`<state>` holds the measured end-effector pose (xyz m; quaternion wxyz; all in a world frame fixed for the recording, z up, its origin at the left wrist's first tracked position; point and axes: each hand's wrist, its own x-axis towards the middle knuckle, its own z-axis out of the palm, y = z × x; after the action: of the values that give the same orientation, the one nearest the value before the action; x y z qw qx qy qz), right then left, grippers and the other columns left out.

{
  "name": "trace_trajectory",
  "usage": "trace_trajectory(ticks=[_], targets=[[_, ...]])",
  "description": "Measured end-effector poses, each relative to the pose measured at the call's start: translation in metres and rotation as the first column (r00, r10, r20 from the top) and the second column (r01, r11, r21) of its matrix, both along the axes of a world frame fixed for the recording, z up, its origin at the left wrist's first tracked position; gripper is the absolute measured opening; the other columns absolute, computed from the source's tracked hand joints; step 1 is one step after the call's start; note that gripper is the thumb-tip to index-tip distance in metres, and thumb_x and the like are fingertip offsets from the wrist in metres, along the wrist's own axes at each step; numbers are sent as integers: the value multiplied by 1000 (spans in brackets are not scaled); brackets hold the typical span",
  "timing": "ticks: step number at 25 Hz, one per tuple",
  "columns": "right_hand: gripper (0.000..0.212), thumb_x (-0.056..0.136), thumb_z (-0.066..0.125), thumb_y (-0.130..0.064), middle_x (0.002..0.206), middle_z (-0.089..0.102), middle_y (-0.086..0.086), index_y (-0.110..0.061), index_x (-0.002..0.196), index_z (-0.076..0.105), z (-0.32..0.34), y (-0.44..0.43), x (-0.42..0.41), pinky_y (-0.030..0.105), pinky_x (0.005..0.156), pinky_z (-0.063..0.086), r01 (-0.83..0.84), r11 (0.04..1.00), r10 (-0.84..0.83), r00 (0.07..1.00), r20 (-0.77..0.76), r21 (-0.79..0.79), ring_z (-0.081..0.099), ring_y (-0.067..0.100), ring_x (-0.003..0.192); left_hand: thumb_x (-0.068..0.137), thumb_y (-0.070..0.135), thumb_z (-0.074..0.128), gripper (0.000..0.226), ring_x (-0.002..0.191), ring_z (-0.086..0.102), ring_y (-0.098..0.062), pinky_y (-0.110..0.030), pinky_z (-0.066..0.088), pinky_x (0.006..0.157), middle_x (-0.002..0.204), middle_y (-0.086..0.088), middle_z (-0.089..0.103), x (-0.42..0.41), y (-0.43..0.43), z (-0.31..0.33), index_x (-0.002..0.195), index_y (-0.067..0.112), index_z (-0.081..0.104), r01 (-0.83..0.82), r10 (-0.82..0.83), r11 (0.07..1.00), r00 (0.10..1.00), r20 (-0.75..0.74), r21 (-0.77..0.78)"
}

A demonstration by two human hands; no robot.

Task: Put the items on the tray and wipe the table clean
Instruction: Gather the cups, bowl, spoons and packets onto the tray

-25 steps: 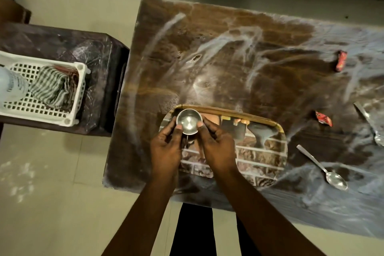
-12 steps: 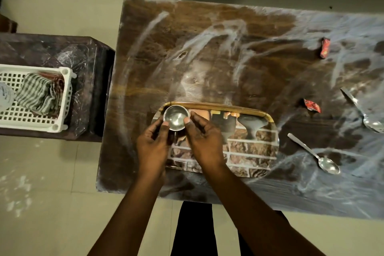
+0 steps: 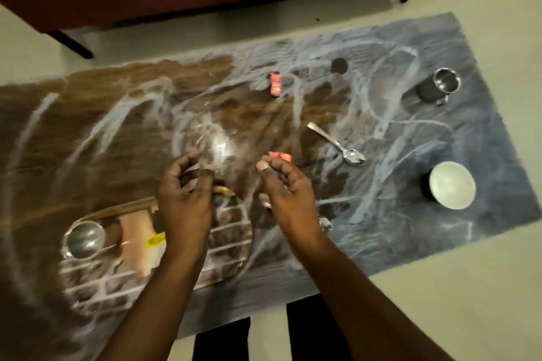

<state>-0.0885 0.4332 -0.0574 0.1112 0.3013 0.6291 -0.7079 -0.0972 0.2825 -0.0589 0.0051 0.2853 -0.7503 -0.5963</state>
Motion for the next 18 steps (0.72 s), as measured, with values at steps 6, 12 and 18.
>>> trace_trajectory(ticks=[6,12,18], targets=[[10,103,70,-24,92,76,-4,-20,111,74,9,199,-43,50,96,61,228,968,-222,973,-67,105,72,9,88,100,16,73,21,98,74,-5,-28,61,87,121,1,76,-67,178,-4,118,26,72,288,-288,952,957,-9,103],[18,102,71,-31,93,79,-12,-18,112,76,-13,367,-85,40,94,63,391,884,-368,920,-134,255,75,6,94,103,16,69,40,123,69,-17,-45,57,110,143,-5,67,-129,339,-21,143,14,65,447,-460,881,885,65,158],[37,104,67,-33,128,73,-5,-20,139,65,-57,444,-138,36,105,57,281,926,-271,960,-75,252,70,6,115,107,22,63,57,145,55,-35,-52,47,119,161,-13,55,-165,450,-44,161,18,45,375,-491,812,853,177,447]])
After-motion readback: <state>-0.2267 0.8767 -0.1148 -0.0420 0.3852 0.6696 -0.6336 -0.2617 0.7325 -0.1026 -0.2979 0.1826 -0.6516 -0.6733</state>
